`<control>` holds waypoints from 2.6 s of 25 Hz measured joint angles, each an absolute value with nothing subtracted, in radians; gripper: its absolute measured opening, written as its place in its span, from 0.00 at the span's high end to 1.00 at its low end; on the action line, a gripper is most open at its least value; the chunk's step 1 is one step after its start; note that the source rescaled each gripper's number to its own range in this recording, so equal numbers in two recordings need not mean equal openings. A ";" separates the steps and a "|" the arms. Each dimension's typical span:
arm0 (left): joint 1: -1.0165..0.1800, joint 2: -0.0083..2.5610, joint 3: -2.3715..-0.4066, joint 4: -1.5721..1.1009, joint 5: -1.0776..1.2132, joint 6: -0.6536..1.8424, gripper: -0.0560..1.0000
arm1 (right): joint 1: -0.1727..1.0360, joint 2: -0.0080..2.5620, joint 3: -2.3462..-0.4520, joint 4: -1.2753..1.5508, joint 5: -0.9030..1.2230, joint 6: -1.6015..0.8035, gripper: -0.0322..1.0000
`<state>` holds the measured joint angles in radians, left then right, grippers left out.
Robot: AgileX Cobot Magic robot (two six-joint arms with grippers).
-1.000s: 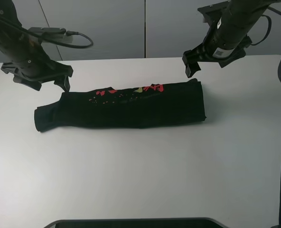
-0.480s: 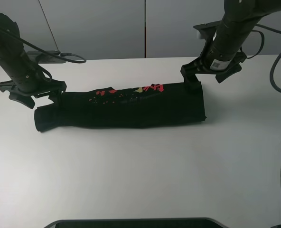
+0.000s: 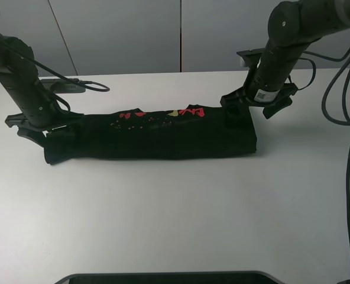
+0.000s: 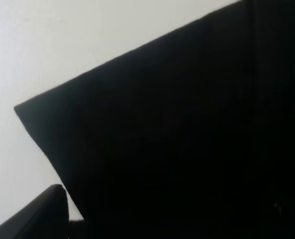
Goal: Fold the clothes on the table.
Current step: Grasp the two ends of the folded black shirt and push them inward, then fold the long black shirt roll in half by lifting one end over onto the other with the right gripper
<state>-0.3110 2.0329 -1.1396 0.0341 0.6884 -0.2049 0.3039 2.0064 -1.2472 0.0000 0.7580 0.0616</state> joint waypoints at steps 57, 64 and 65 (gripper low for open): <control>-0.311 2.035 -1.140 0.024 0.663 -0.180 0.01 | 0.258 2.004 -1.253 0.248 0.767 -0.135 0.92; -0.311 2.035 -1.140 0.020 0.678 -0.178 0.01 | 0.258 1.894 -1.343 0.363 0.961 -0.207 0.92; -0.311 2.035 -1.140 0.020 0.679 -0.178 0.01 | 0.258 1.890 -1.360 0.404 0.993 -0.230 0.92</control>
